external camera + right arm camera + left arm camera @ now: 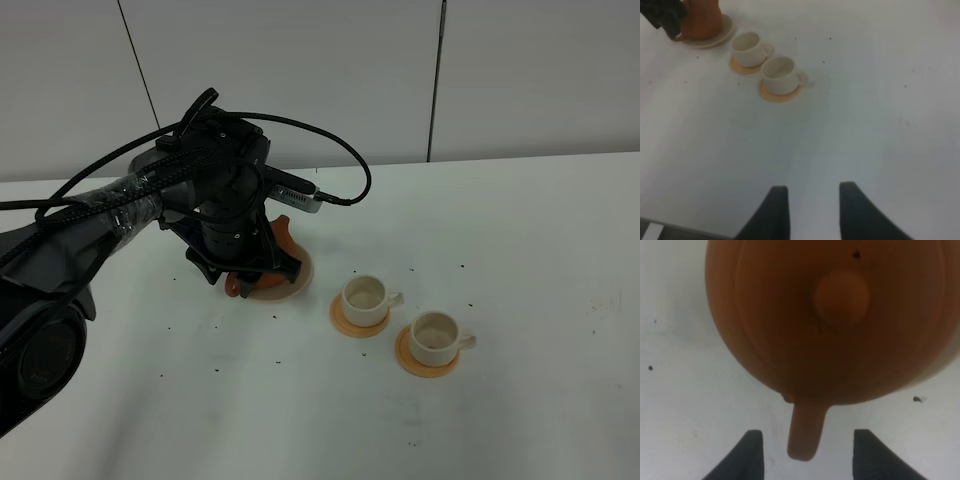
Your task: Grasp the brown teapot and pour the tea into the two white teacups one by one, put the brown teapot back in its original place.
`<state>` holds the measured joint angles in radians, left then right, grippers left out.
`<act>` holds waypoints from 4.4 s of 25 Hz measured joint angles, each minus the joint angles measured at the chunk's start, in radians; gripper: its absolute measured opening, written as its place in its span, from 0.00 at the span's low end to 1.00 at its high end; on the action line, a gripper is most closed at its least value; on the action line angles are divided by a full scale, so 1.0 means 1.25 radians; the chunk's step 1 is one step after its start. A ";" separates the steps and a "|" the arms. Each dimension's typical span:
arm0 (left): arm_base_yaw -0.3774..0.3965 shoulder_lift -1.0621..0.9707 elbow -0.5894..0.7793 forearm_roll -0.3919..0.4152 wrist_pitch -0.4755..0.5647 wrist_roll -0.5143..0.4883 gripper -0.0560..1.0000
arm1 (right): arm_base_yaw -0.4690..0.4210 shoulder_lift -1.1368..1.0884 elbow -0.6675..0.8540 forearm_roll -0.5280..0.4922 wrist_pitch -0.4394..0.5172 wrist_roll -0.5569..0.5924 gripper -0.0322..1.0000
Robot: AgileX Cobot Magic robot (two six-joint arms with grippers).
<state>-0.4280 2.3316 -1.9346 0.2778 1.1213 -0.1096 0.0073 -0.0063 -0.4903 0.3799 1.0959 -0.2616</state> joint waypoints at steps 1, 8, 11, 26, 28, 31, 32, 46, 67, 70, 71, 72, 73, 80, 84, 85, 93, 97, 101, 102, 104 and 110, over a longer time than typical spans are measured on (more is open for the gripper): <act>0.000 0.000 0.000 0.000 -0.001 0.000 0.50 | 0.000 0.000 0.000 0.000 0.000 0.000 0.27; 0.000 0.001 0.000 0.000 -0.031 -0.012 0.50 | 0.000 0.000 0.000 0.000 0.000 0.000 0.27; 0.000 0.004 0.000 0.000 -0.039 -0.017 0.50 | 0.000 0.000 0.000 0.000 0.000 0.000 0.27; 0.000 0.007 0.000 -0.005 -0.044 -0.023 0.37 | 0.000 0.000 0.000 0.000 0.000 0.000 0.27; 0.000 0.007 0.000 -0.005 -0.045 -0.023 0.32 | 0.000 0.000 0.000 0.000 0.000 0.000 0.27; 0.000 0.007 0.000 -0.005 -0.052 -0.023 0.24 | 0.000 0.000 0.000 0.000 0.000 0.000 0.27; 0.000 0.007 0.000 -0.005 -0.056 -0.022 0.22 | 0.000 0.000 0.000 0.000 0.000 0.000 0.27; 0.000 0.013 0.000 -0.022 -0.102 -0.015 0.21 | 0.000 0.000 0.000 0.000 0.000 0.000 0.27; 0.000 0.004 0.000 -0.048 -0.101 0.017 0.21 | 0.000 0.000 0.000 0.000 0.000 0.000 0.27; 0.000 0.004 0.000 -0.048 -0.099 0.020 0.21 | 0.000 0.000 0.000 0.000 0.000 0.000 0.27; 0.000 0.004 0.000 -0.048 -0.099 0.021 0.21 | 0.000 0.000 0.000 0.000 0.000 0.000 0.27; 0.000 0.004 0.000 -0.048 -0.099 0.021 0.21 | 0.000 0.000 0.000 0.000 0.000 0.000 0.27; 0.000 0.003 0.000 -0.048 -0.099 0.021 0.21 | 0.000 0.000 0.000 0.000 0.000 0.000 0.27; 0.000 -0.026 0.000 -0.053 -0.109 0.021 0.21 | 0.000 0.000 0.000 0.000 0.000 0.000 0.27; 0.000 -0.030 0.000 -0.053 -0.110 0.021 0.21 | 0.000 0.000 0.000 0.000 0.000 0.000 0.27; 0.000 -0.030 0.000 -0.053 -0.110 0.021 0.21 | 0.000 0.000 0.000 0.000 0.000 0.000 0.27; 0.000 -0.033 0.000 -0.054 -0.110 0.107 0.21 | 0.000 0.000 0.000 0.000 0.000 0.000 0.27; 0.000 -0.050 0.000 -0.075 -0.117 0.201 0.21 | 0.000 0.000 0.000 0.000 0.000 0.000 0.27; 0.000 -0.081 0.000 -0.132 -0.147 0.339 0.21 | 0.000 0.000 0.000 0.000 0.000 0.000 0.27; 0.000 -0.089 0.000 -0.151 -0.154 0.376 0.21 | 0.000 0.000 0.000 0.000 0.000 0.000 0.27; 0.000 -0.101 0.000 -0.189 -0.164 0.462 0.21 | 0.000 0.000 0.000 0.000 0.000 0.000 0.27; -0.003 -0.104 0.000 -0.305 -0.173 0.670 0.21 | 0.000 0.000 0.000 0.000 0.000 0.000 0.27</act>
<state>-0.4322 2.2015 -1.9346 -0.1040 0.9054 0.7274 0.0073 -0.0063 -0.4903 0.3799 1.0959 -0.2616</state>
